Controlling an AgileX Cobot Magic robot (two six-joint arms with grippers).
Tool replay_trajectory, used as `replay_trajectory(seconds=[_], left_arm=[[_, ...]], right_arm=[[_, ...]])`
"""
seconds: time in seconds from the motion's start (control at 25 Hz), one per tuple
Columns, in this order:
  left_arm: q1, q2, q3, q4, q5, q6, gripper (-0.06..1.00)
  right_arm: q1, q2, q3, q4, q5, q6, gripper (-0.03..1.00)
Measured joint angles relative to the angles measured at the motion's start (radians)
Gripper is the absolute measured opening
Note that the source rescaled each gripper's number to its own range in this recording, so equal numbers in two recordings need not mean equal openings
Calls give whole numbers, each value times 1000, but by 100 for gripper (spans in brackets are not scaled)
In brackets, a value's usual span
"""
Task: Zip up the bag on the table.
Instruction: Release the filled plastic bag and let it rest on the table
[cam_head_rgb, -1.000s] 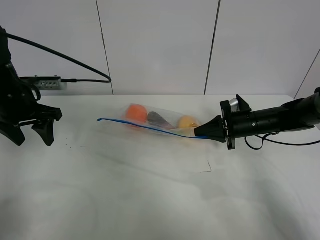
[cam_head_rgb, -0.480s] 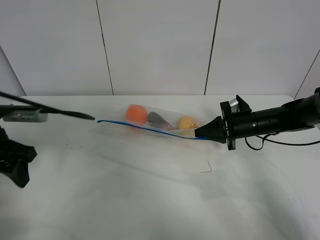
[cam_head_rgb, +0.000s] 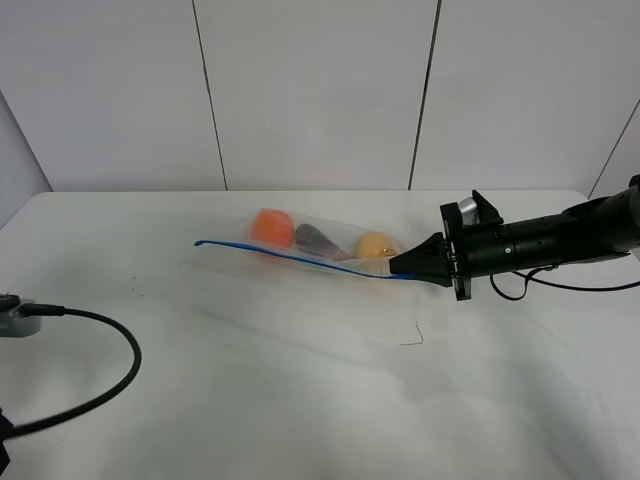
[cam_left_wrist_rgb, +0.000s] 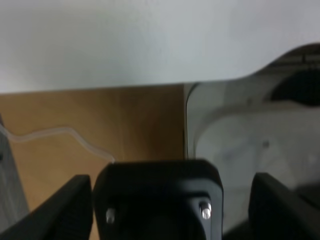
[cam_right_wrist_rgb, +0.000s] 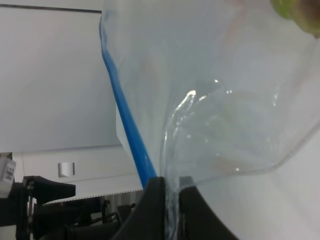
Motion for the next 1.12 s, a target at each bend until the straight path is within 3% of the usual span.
replay_trajectory(seconds=[1.12], left_arm=[[0,-657,18,0,-32,3,99]], right_arm=[[0,0,0,0,0,0,0]])
